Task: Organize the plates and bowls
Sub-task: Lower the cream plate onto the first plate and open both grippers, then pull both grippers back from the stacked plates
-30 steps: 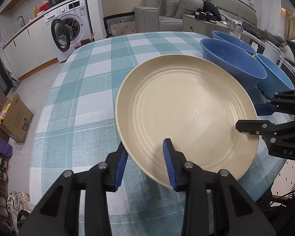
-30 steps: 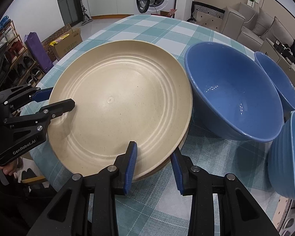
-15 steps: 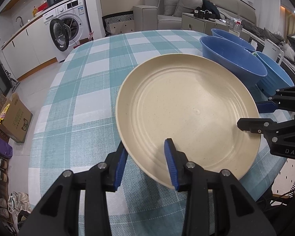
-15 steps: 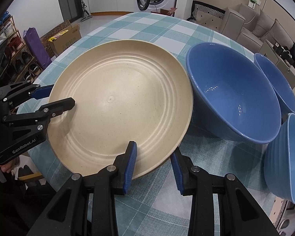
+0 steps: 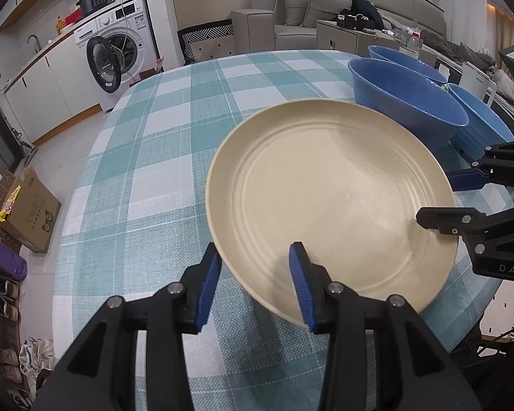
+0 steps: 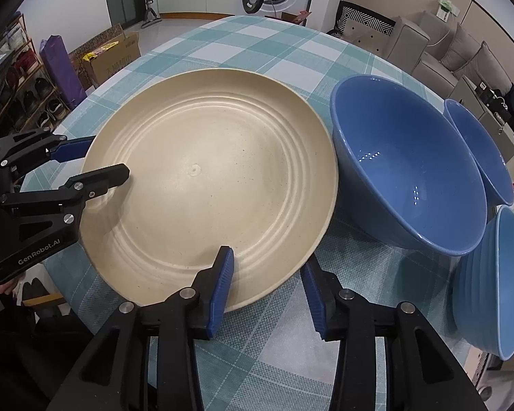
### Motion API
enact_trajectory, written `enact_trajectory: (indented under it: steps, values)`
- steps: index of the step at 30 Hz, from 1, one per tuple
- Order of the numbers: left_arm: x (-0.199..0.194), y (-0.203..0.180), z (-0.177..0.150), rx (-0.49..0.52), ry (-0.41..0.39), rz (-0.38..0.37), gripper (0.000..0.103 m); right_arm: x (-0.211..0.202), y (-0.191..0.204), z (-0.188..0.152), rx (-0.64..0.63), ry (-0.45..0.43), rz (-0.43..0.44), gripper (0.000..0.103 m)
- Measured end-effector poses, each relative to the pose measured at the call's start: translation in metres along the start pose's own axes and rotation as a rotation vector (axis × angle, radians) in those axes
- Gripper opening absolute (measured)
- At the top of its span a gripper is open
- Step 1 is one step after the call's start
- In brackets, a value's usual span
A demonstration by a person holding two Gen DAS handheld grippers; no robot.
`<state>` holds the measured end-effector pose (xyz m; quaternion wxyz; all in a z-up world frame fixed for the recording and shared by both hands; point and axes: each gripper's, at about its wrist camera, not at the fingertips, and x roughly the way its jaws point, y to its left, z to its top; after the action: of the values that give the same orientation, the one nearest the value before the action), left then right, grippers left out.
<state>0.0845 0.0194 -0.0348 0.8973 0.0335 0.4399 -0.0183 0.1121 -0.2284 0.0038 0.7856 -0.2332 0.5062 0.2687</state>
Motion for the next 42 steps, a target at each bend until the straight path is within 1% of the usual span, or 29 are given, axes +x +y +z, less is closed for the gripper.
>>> enact_trajectory:
  steps: [4,14,22,23,25,29,31,32,34,35,36,38,40,42]
  values:
    - [0.0,-0.003,0.0,0.017,-0.005,0.007,0.046,0.001,0.001,-0.001,-0.012,0.008,-0.018,0.044]
    - [0.005,-0.007,-0.002,0.028,0.003,0.025,0.047,0.005,-0.001,-0.004,-0.013,0.007,-0.024,0.045]
    - [0.006,-0.005,-0.002,0.021,0.002,0.038,0.055,0.005,0.001,-0.006,-0.023,-0.005,-0.033,0.05]
    - [0.006,-0.005,-0.002,0.019,0.003,0.039,0.056,0.005,0.001,-0.005,-0.024,-0.006,-0.032,0.051]
    - [0.006,-0.003,-0.002,0.011,0.005,0.035,0.057,0.005,0.001,-0.006,-0.025,-0.007,-0.024,0.063]
    - [0.002,0.002,0.0,-0.017,0.005,0.015,0.058,0.001,0.0,-0.008,-0.026,-0.025,-0.007,0.072]
    - [-0.002,0.005,0.001,-0.031,-0.001,0.006,0.061,-0.003,-0.002,-0.008,-0.017,-0.042,0.003,0.079]
    - [-0.004,0.006,0.002,-0.037,-0.007,0.002,0.062,-0.006,-0.004,-0.008,-0.01,-0.054,0.006,0.079]
    - [-0.009,0.008,0.003,-0.049,-0.018,-0.001,0.074,-0.012,-0.007,-0.008,0.001,-0.08,0.017,0.084]
    - [-0.012,0.008,0.004,-0.056,-0.03,0.001,0.085,-0.016,-0.009,-0.008,0.005,-0.096,0.027,0.085]
    - [-0.016,0.009,0.004,-0.062,-0.044,0.0,0.091,-0.018,-0.01,-0.008,0.007,-0.107,0.031,0.088]
    - [-0.023,0.009,0.006,-0.071,-0.067,-0.017,0.094,-0.023,-0.01,-0.009,0.006,-0.126,0.03,0.09]
    - [-0.029,0.008,0.008,-0.073,-0.083,-0.046,0.097,-0.027,-0.01,-0.01,0.009,-0.146,0.033,0.097]
    - [-0.033,0.007,0.009,-0.07,-0.097,-0.063,0.103,-0.03,-0.012,-0.011,0.017,-0.164,0.044,0.1]
